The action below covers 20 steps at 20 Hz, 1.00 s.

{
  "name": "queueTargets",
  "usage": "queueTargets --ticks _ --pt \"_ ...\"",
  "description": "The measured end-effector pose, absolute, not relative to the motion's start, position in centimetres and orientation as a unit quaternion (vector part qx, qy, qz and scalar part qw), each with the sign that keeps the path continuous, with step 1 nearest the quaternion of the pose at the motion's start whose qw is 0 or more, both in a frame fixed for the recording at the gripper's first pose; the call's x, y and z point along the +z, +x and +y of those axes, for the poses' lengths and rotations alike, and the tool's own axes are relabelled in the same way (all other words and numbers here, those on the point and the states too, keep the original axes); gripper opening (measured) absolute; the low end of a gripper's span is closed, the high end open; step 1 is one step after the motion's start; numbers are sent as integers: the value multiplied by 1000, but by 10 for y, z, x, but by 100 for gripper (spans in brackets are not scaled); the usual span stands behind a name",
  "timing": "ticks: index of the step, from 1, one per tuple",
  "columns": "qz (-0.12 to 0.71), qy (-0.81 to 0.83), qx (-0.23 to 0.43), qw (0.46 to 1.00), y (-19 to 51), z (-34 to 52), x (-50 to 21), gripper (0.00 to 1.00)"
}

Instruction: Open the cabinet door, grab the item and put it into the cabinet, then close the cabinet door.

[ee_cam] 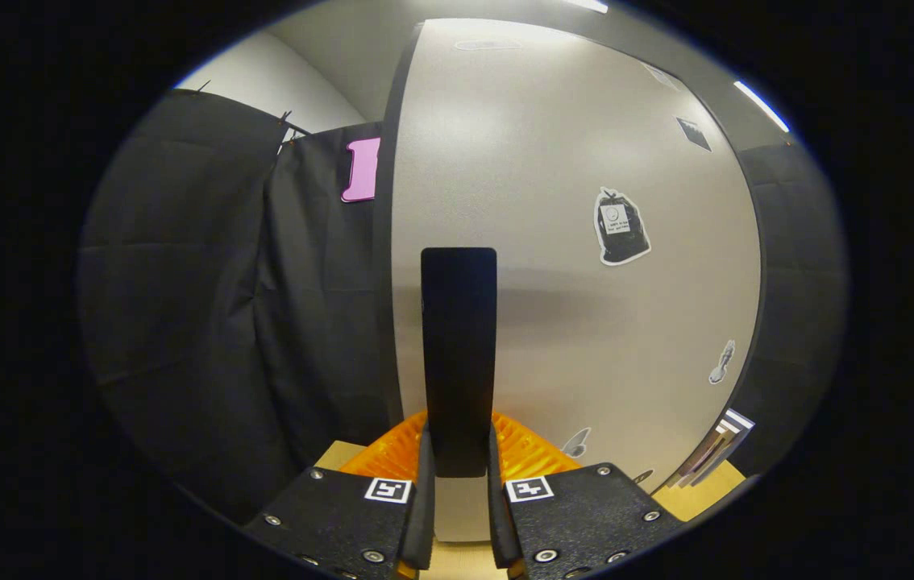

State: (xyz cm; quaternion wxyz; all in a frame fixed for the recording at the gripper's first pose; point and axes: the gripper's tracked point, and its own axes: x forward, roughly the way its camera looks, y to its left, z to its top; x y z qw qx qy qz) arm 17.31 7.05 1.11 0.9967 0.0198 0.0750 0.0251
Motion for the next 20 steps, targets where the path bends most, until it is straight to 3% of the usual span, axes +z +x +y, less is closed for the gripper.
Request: queueTargets --ticks 10,20 --pt "77 -1 88 993 95 55 11 29" --pt "81 24 187 979 61 38 12 29"
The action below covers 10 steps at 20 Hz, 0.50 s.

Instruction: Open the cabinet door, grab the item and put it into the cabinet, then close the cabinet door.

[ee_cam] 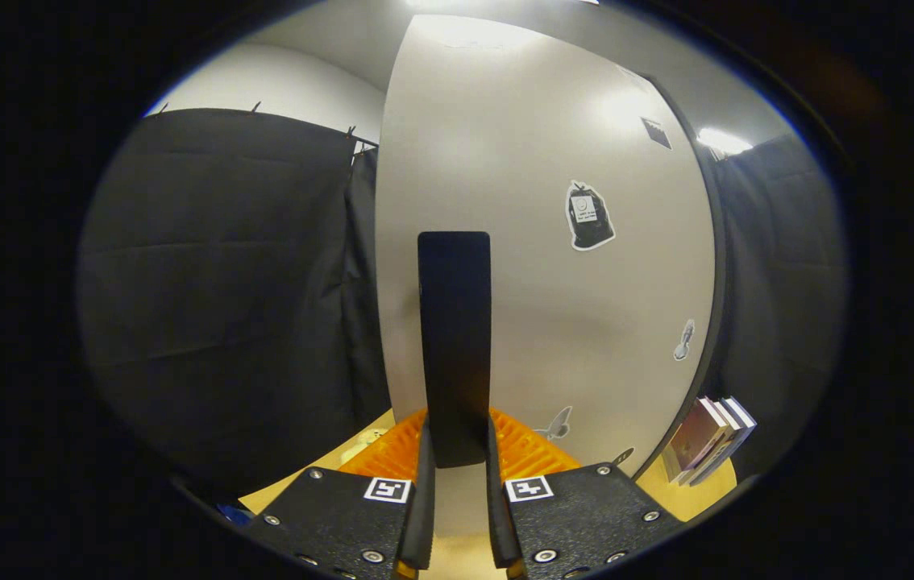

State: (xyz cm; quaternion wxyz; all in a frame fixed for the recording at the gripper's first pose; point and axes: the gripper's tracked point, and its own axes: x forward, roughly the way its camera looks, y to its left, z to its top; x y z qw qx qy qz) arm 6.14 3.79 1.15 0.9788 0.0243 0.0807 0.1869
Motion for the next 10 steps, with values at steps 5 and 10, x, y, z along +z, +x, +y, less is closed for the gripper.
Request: queueTargets --ticks 5,10 --pt "92 26 236 967 59 26 6 29" --pt "104 35 263 958 65 16 6 28"
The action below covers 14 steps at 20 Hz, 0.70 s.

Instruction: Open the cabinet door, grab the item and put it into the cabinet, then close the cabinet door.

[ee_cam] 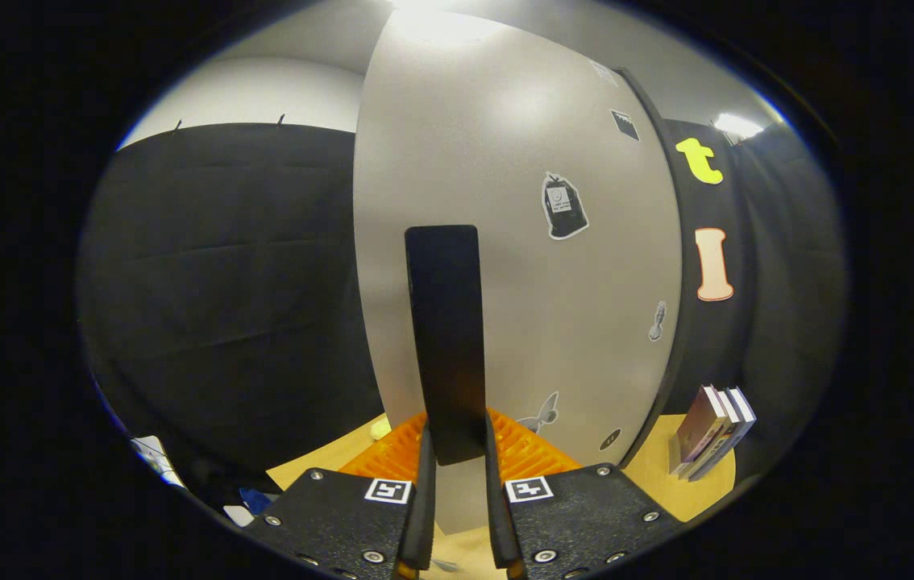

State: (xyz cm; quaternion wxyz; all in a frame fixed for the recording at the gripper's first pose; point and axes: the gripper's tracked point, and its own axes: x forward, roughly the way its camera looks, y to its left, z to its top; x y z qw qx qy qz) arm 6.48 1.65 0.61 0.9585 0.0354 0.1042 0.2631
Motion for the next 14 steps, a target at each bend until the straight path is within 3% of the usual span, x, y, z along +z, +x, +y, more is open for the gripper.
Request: queueTargets --ticks 9,14 --pt "110 42 282 952 55 -16 5 28" --pt "108 47 264 957 51 -34 5 35"
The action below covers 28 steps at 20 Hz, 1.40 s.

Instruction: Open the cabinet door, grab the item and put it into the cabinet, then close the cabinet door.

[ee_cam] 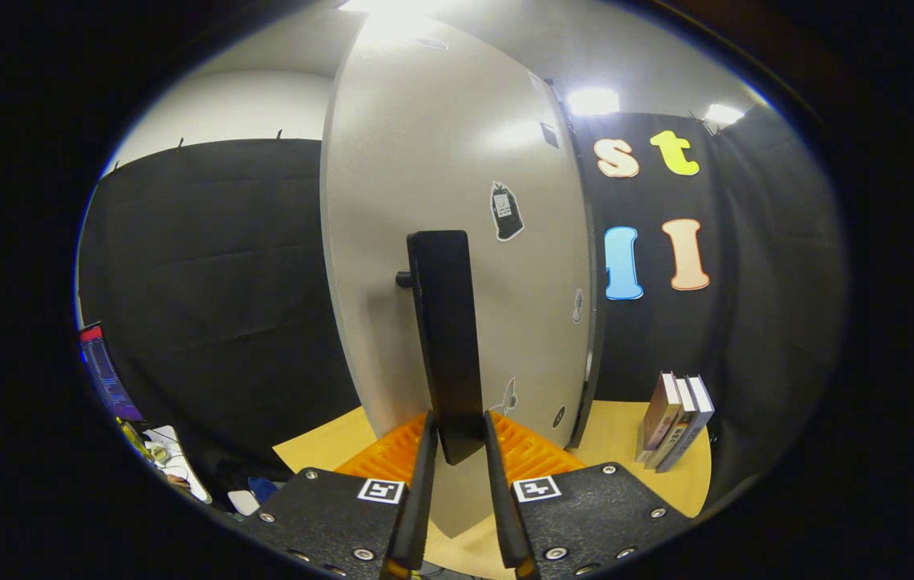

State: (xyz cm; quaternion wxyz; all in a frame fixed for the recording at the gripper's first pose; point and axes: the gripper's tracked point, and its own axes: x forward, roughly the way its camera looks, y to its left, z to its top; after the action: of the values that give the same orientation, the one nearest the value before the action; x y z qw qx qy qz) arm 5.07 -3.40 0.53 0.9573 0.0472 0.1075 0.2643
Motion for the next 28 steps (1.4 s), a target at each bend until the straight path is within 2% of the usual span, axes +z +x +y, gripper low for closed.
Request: queueTargets --ticks 3,6,9,10,13,16,23,28 --pt "104 61 240 963 52 -45 4 40" --pt "99 84 217 967 50 -53 5 55" --pt "87 80 196 974 53 -64 4 63" --pt "80 78 187 976 53 -67 5 68" --pt "58 70 147 985 47 -80 5 71" --pt "41 67 102 992 38 -90 -2 88" --pt "-37 45 60 996 -4 -72 -19 91" --pt "-20 72 99 992 -33 22 -49 91"
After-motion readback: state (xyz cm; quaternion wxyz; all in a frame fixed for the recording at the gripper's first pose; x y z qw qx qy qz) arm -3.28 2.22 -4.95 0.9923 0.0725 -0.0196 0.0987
